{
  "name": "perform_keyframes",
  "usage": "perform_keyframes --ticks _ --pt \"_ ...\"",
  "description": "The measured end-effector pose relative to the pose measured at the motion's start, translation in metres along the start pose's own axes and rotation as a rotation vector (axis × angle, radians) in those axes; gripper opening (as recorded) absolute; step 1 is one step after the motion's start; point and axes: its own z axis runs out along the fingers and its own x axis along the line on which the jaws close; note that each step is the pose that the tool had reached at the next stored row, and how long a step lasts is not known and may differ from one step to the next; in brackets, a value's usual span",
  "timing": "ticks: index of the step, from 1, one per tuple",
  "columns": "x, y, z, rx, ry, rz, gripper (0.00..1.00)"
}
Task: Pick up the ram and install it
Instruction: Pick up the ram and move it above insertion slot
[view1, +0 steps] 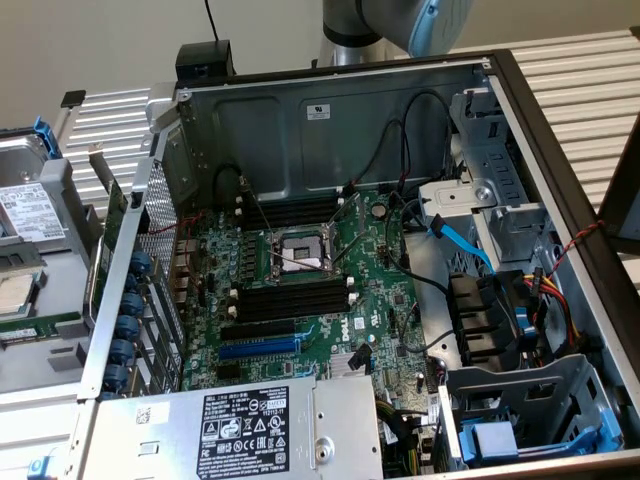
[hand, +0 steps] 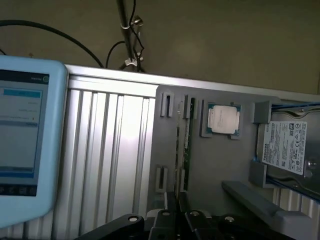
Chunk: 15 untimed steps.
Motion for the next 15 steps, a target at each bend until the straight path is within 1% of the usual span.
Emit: perform_keyframes --ticks 6,10,11,12,13,15 --pt "0.001 -0.0126 -0.012 0.0001 -0.0001 -0.001 0.13" --pt "0.003 -0.0215 -0.0156 -0.0005 0.0043 -0.001 0.13" --pt "0.003 -0.0226 -0.0163 -0.0012 0.0083 -0.002 0.13" --pt "0.003 -0.0226 -0.0167 -0.0025 0.018 -0.003 0.13" --pt "0.003 -0.0227 -0.0168 -0.0034 0.0245 -0.005 0.13" --pt "0.003 -0.0227 -0.0168 -0.0035 0.0252 -0.005 0.13"
